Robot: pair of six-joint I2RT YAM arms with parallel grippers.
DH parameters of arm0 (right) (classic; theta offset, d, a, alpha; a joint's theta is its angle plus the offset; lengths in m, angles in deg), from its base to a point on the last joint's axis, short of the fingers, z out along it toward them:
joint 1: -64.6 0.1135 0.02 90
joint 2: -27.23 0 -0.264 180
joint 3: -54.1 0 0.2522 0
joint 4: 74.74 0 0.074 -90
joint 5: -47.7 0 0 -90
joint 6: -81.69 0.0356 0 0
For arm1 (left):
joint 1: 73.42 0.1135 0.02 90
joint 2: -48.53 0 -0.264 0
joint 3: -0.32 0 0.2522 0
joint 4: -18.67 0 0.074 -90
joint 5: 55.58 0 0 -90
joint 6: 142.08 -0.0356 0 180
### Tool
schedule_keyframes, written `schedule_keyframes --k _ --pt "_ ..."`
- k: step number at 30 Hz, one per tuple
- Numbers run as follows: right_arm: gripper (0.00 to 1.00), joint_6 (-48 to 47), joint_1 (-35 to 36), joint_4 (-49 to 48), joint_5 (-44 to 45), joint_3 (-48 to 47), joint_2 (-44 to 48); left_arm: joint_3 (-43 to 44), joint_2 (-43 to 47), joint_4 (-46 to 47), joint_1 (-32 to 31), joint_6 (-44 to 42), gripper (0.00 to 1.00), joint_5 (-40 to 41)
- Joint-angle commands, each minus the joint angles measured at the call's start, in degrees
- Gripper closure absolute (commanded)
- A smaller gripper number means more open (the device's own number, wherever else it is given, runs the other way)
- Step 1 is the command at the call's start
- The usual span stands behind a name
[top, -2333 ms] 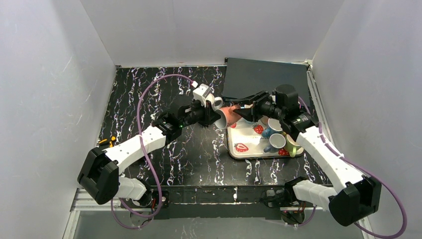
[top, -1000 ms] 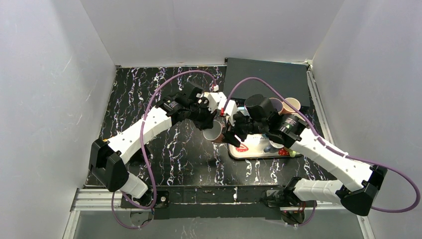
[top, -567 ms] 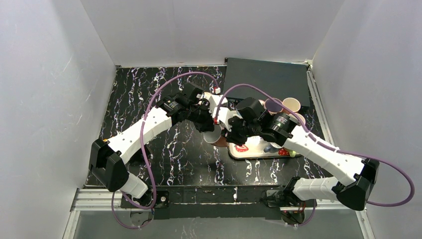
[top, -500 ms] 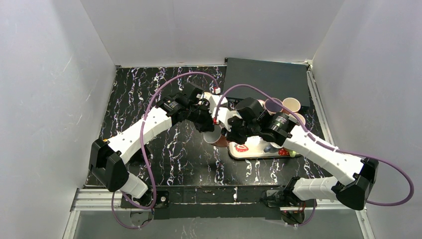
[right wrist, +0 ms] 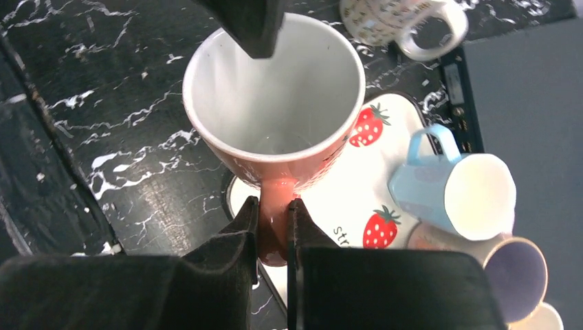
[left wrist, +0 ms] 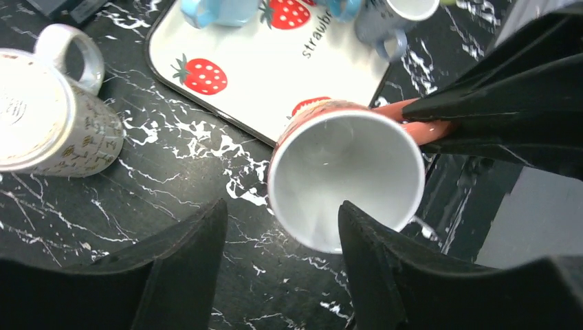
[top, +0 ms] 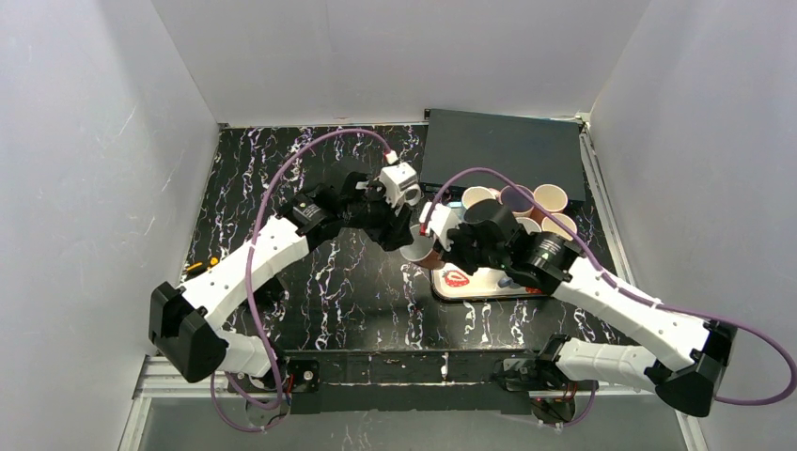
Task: Turn the mug right side up
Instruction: Turn over the cup at the center of the board, then place the cup on the tray.
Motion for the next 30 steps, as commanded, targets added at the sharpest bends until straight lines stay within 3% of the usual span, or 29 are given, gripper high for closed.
schedule_keyframes --k 1,7,13,20,30 --pt "0.99 6.5 0.1 -11.2 10.2 1.4 4.6 -2.2 3.7 4.6 0.0 9.3 0.4 7.5" --pt "0.99 19.2 0.1 -14.5 28.3 6.9 6.4 -5.6 9.6 6.7 0.5 17.3 0.33 22.2" --pt "0.99 33.2 0.1 -17.0 43.4 12.2 4.7 -8.2 14.5 8.4 0.9 20.5 0.26 25.9" --pt "0.99 42.5 -0.1 -24.4 52.3 17.4 2.2 -8.4 14.6 6.5 0.9 21.0 0.25 26.0" --pt "0.99 52.4 -0.2 -24.0 55.7 23.2 3.0 -10.7 15.9 7.2 0.9 17.0 0.25 26.9"
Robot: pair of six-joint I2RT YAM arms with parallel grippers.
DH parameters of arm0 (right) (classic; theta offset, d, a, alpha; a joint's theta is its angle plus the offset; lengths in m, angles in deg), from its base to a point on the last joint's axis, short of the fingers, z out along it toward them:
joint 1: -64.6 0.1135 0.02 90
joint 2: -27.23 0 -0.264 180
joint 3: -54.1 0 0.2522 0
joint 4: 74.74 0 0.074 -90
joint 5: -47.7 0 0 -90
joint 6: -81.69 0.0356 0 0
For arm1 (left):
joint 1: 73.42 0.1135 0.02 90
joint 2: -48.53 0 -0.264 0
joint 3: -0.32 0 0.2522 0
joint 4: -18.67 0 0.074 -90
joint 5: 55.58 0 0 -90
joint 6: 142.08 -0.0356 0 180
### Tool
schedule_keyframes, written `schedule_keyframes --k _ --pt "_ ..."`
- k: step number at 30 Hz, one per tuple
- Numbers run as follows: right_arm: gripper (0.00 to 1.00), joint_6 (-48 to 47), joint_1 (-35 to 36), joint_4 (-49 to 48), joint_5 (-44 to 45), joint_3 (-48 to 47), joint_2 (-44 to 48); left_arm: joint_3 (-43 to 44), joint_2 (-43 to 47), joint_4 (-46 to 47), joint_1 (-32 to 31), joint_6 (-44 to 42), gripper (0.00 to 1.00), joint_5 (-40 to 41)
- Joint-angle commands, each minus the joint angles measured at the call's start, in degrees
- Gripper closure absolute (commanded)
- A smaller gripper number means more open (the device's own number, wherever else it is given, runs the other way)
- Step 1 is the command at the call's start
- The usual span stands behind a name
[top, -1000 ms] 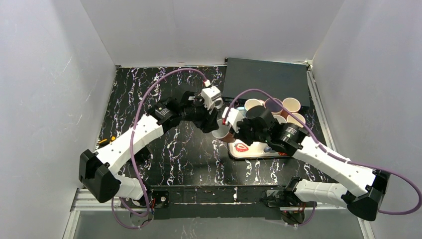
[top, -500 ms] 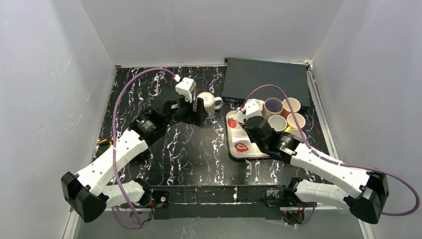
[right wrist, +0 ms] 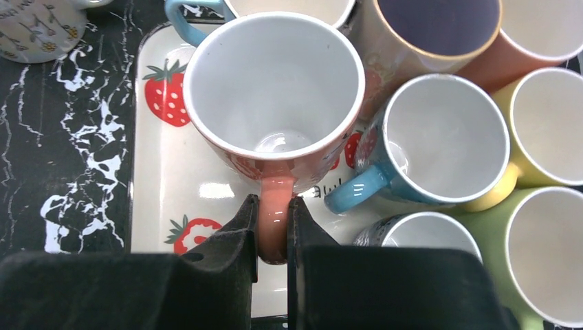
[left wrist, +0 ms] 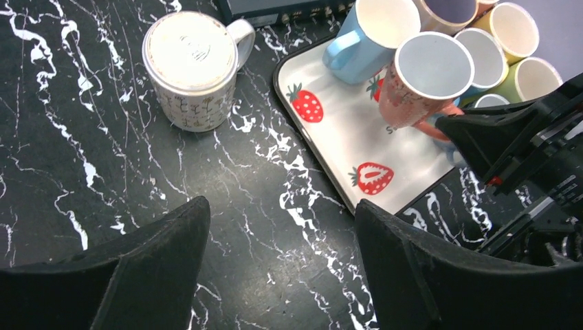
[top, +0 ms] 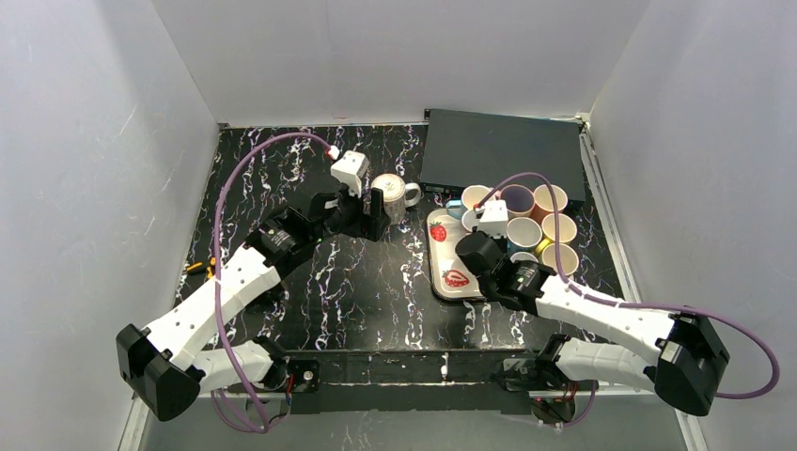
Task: Turn the mug right side up
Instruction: Place the cup on the tray.
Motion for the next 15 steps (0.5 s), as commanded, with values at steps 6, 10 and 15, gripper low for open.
schedule_keyframes --k 6,10,15 --pt "0.99 8.3 -0.1 -1.9 7.5 3.3 5.2 -1.9 1.1 0.3 0.2 -3.3 0.25 2.7" --pt "0.99 6.2 -0.1 -5.1 7.5 6.2 6.2 -2.0 0.4 0.5 0.2 -3.1 0.25 2.4" --pt "0.99 5.4 -0.1 -7.4 8.4 8.2 5.1 -1.8 -0.1 0.0 0.3 -3.3 0.25 2.4"
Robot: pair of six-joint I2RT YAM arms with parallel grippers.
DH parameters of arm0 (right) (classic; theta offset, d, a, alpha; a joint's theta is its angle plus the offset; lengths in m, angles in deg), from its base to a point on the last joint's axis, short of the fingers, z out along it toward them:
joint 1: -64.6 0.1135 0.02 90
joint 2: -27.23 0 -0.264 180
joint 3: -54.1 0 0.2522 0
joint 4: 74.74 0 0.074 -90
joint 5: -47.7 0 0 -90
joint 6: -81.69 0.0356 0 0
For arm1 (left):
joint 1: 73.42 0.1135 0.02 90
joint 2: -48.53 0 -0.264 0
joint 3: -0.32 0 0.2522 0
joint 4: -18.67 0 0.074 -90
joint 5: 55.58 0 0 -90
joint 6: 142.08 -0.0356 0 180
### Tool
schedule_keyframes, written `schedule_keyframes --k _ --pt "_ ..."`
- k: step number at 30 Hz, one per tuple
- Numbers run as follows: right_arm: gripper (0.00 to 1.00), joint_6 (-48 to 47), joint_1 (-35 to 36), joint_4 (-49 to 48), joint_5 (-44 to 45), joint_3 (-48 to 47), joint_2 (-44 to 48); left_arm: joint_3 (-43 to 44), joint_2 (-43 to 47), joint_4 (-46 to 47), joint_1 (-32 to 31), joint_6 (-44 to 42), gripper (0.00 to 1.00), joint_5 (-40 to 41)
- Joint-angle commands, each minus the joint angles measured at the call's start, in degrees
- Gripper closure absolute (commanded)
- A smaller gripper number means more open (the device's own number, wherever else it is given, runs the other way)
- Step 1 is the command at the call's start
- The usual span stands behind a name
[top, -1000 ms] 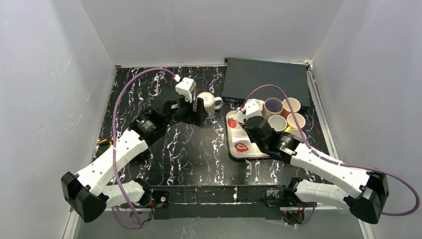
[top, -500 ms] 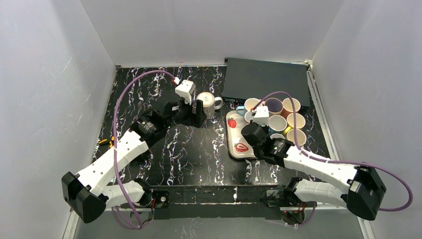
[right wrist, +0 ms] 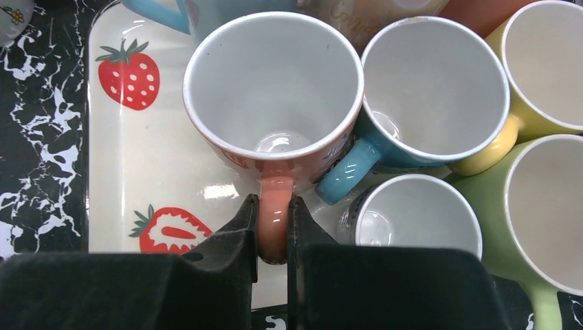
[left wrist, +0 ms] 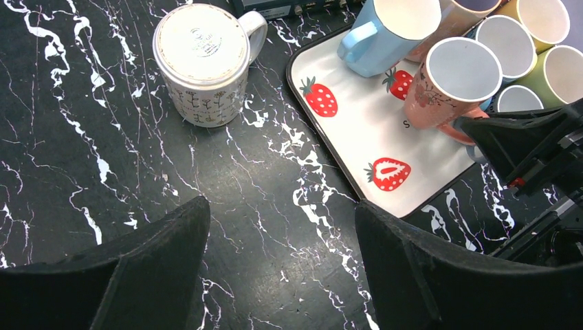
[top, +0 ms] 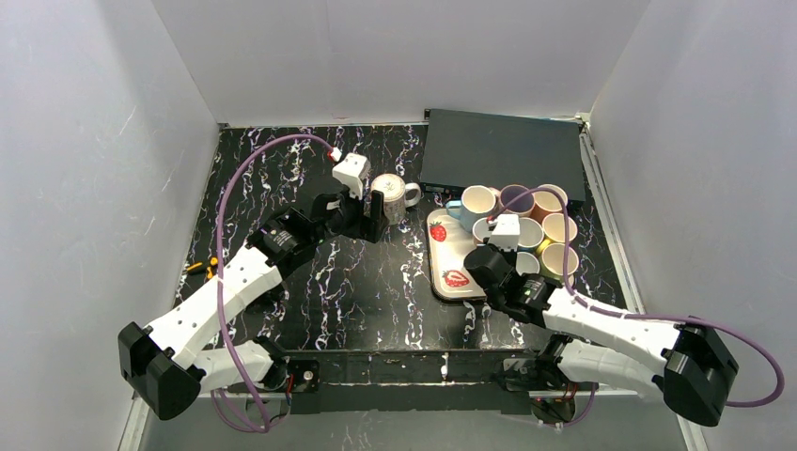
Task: Turn the mug right side up
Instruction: Place the cup on the tray.
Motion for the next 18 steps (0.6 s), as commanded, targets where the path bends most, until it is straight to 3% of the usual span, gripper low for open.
schedule_keyframes --k 1,15,18 --pt "0.99 0.3 -0.1 -5.9 6.0 0.3 -0.1 -0.2 0.0 -0.4 0.3 -0.9 0.24 1.1" --pt "0.99 4.9 -0.1 -13.6 10.3 3.9 -5.0 -0.4 -0.5 -1.0 0.3 -0.8 0.24 1.2" --pt "0.89 6.1 -0.1 -15.4 11.5 5.2 -5.3 -0.5 -0.4 -1.3 0.3 -0.9 0.24 1.3"
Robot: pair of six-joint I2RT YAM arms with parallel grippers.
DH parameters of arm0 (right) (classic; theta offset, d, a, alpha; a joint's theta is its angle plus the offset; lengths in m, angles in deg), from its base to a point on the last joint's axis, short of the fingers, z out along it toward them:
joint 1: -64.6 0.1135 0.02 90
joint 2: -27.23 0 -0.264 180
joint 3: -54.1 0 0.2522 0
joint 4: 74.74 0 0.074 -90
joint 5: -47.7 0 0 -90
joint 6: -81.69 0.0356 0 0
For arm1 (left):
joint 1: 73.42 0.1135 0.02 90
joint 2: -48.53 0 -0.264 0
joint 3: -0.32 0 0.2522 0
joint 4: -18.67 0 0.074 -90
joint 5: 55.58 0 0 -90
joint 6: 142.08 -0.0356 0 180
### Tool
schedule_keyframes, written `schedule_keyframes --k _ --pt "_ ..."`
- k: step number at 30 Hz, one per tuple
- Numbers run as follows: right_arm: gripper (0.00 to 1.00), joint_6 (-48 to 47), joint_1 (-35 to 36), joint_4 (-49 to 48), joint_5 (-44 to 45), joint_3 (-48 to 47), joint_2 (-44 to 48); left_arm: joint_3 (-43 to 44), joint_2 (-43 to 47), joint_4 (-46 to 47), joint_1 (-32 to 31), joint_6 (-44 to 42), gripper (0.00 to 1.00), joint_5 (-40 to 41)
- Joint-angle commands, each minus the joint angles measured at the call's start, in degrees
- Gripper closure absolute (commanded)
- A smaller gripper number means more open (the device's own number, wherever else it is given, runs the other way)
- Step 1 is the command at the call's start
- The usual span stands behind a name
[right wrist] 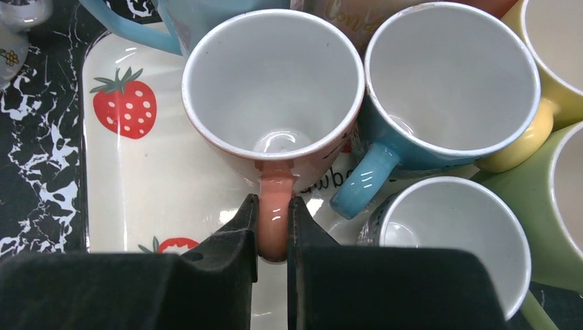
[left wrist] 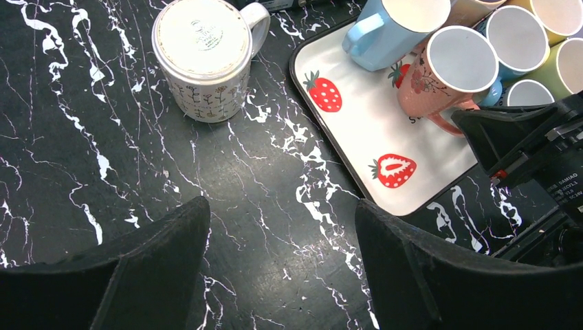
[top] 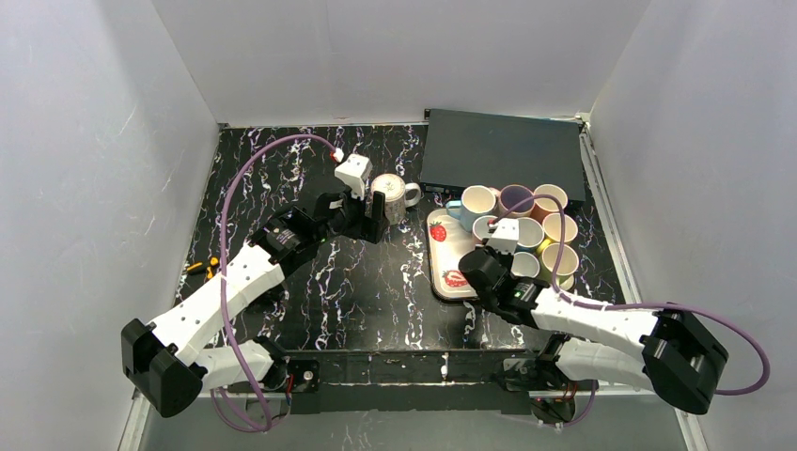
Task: Turn the mug right side up
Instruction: Place the cup on the tray.
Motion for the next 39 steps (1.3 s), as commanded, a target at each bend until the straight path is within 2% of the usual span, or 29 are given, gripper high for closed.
schedule_keyframes --k 1,3,9,19,28,33,39 --pt "0.85 2.7 -0.2 -6.9 7.7 2.0 0.0 -0.4 0.6 -1.1 0.3 -0.7 0.25 1.2" --pt "0.8 2.9 -0.3 -8.5 7.9 3.5 0.6 -0.4 0.5 -1.2 0.4 -0.7 0.25 1.2" --pt "0.74 2.8 -0.3 -12.7 7.7 7.6 1.5 -0.2 0.2 -1.3 0.4 -0.5 0.24 1.2" --pt "0.57 1.1 -0.3 -13.9 6.7 7.0 1.7 0.2 -0.9 -2.0 0.5 0.1 0.25 1.5" --pt "0.32 4.1 -0.4 -6.2 6.5 0.6 2.7 0.4 -1.4 -2.4 0.7 0.3 0.24 1.5" --pt "0.3 5.1 -0.3 -1.5 6.5 -3.4 3.4 0.9 -2.1 -2.8 0.9 1.3 0.24 1.7" --pt "0.29 5.6 -0.3 4.4 7.6 -9.8 4.6 3.3 -4.6 -4.6 1.7 6.4 0.24 1.9"
